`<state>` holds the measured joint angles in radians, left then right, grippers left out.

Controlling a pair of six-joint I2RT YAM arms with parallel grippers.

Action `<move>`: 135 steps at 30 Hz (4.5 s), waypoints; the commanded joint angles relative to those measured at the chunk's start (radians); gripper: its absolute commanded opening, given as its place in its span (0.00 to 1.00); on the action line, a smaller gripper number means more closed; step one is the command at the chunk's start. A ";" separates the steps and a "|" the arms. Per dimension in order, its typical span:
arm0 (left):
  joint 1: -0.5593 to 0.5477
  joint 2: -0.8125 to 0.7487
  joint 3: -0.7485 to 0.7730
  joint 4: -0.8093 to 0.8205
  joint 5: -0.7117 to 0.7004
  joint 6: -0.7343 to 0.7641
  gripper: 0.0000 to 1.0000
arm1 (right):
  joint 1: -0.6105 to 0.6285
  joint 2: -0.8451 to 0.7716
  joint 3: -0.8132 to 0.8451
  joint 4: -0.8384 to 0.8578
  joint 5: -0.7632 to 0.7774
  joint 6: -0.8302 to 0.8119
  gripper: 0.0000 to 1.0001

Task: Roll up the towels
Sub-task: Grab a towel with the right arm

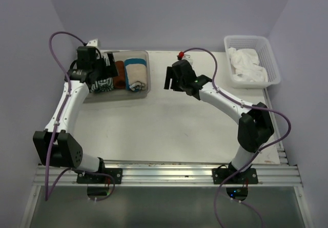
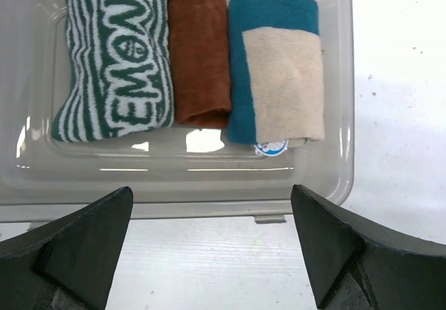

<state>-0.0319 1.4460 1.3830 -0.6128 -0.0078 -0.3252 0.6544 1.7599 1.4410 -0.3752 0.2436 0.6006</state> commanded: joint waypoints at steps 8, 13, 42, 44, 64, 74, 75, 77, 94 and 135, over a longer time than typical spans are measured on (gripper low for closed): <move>-0.054 0.022 0.024 0.036 0.020 -0.051 1.00 | 0.002 -0.106 -0.019 -0.163 0.218 -0.018 0.77; -0.095 0.013 0.021 0.028 0.012 -0.037 1.00 | 0.002 -0.160 -0.076 -0.119 0.241 -0.005 0.78; -0.296 -0.357 -0.323 0.209 -0.115 0.014 1.00 | 0.001 -0.258 -0.172 -0.039 0.349 -0.025 0.78; -0.296 -0.348 -0.328 0.203 -0.097 0.015 1.00 | 0.001 -0.260 -0.175 -0.041 0.356 -0.025 0.78; -0.611 0.100 -0.041 0.146 -0.253 -0.072 0.85 | -0.125 -0.378 -0.283 -0.013 0.278 -0.068 0.97; -0.645 0.224 -0.058 0.171 -0.218 -0.091 0.82 | -0.331 -0.416 -0.231 -0.090 0.129 -0.134 0.97; -0.643 0.232 -0.061 0.173 -0.236 -0.087 0.82 | -0.352 -0.418 -0.225 -0.093 0.123 -0.139 0.97; -0.634 0.261 -0.062 0.185 -0.239 -0.069 0.82 | -0.366 -0.419 -0.218 -0.102 0.114 -0.140 0.97; -0.387 0.404 0.025 0.101 -0.236 -0.018 0.83 | -0.395 -0.350 -0.127 -0.129 0.092 -0.217 0.97; -0.266 0.473 0.088 -0.079 -0.347 -0.025 0.83 | -0.802 0.713 0.845 -0.406 -0.066 -0.136 0.68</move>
<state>-0.3141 1.9537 1.4498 -0.6891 -0.3485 -0.3702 -0.1410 2.4371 2.2593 -0.7918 0.2024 0.4595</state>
